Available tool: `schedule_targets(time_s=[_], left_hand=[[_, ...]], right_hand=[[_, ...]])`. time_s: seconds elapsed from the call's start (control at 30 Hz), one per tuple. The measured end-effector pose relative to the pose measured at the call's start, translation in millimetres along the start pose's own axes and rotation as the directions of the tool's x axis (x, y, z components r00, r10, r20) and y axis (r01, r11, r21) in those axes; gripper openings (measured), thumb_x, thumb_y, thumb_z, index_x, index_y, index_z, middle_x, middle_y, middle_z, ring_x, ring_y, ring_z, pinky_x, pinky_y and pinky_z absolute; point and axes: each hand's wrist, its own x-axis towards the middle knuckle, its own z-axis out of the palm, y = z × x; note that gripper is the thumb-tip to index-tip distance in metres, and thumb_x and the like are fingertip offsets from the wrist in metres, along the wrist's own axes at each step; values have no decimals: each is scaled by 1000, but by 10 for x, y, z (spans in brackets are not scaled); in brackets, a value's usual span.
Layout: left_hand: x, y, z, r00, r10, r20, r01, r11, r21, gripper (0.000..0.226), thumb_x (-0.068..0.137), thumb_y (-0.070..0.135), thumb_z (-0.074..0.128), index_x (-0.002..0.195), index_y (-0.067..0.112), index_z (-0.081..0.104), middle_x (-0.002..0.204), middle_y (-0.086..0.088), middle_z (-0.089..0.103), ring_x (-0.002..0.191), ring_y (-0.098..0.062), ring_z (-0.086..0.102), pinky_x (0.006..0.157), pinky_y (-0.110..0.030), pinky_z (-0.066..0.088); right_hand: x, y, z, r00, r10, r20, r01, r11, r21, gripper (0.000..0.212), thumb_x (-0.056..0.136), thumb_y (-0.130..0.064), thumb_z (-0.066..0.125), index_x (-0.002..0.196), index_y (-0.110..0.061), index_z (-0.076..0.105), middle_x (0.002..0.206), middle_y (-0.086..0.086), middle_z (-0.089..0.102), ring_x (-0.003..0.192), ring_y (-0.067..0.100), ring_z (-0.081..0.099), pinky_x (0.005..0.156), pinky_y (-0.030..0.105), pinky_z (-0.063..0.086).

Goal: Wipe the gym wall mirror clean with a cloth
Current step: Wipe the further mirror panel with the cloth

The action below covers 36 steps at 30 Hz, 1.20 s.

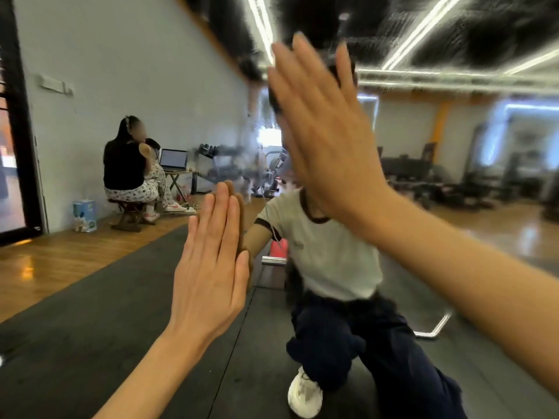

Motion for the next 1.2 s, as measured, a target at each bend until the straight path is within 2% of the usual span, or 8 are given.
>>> schedule_targets(time_s=[0.2, 0.27, 0.4, 0.5, 0.6, 0.77, 1.03, 1.2], left_hand=[[-27, -21, -27, 998, 12, 55, -8, 998, -67, 67, 103, 18, 31, 161, 10, -1, 169, -1, -7, 157, -20, -3, 126, -32, -4], [-37, -48, -61, 997, 31, 67, -26, 997, -69, 68, 102, 16, 33, 161, 12, -2, 169, 0, -7, 157, -20, -2, 126, -31, -4], [-72, -92, -99, 997, -21, 74, 23, 999, -28, 66, 101, 17, 33, 160, 6, 4, 169, -4, -3, 157, -20, -1, 126, -32, -4], [-97, -121, -94, 997, -20, 74, 21, 1000, -16, 66, 102, 18, 33, 160, 5, 5, 169, -5, -2, 157, -20, -2, 126, -32, -4], [-91, -152, -103, 997, -7, 74, 10, 999, -41, 64, 103, 17, 33, 159, 4, 6, 168, -5, -1, 157, -20, -1, 126, -31, -4], [-122, -116, -130, 997, -4, 78, 7, 999, -32, 62, 104, 19, 31, 159, 3, 5, 168, -9, 2, 157, -21, 0, 126, -32, -4], [-88, 152, 78, 998, 52, 44, -51, 998, -30, 63, 102, 18, 33, 157, 0, 9, 166, -7, 3, 156, -17, -5, 127, -33, -3], [-98, 144, 114, 998, 56, 19, -56, 998, 3, 64, 100, 18, 33, 157, -2, 10, 165, -7, 3, 156, -17, -5, 127, -34, -2]], right_hand=[[-1746, -592, -617, 804, -356, 476, 388, 921, 34, 48, 107, -10, 21, 151, -6, 39, 162, 11, 31, 154, 26, 16, 126, 42, 6], [-1594, -475, -527, 814, -385, 435, 415, 909, 29, 46, 107, -9, 26, 151, -5, 42, 161, 12, 34, 153, 26, 20, 126, 41, 4], [-181, -240, -83, 985, -120, 123, 138, 979, -152, 48, 100, 0, 39, 148, -2, 44, 153, 16, 45, 145, 33, 36, 122, 47, 11], [258, -293, 49, 999, -19, 43, 28, 975, -222, 44, 104, -7, 37, 147, -5, 47, 154, 13, 45, 145, 29, 38, 122, 49, 14], [-526, -628, -8, 971, -115, 210, 153, 973, -173, 51, 105, -10, 20, 153, -5, 34, 162, 14, 30, 151, 28, 25, 123, 46, -5], [-1496, -885, -244, 868, -245, 433, 301, 951, -65, 51, 107, -13, 15, 156, -3, 27, 164, 9, 21, 153, 25, 16, 126, 43, 1], [-1239, 33, -737, 973, 35, 226, 1, 987, -159, 46, 107, -12, 35, 152, -3, 36, 159, 16, 34, 150, 29, 25, 124, 47, 4], [-1768, 389, -1098, 868, 485, 107, -474, 873, -112, 49, 108, -19, 30, 153, 2, 27, 161, 18, 24, 154, 20, 7, 120, 64, 6]])
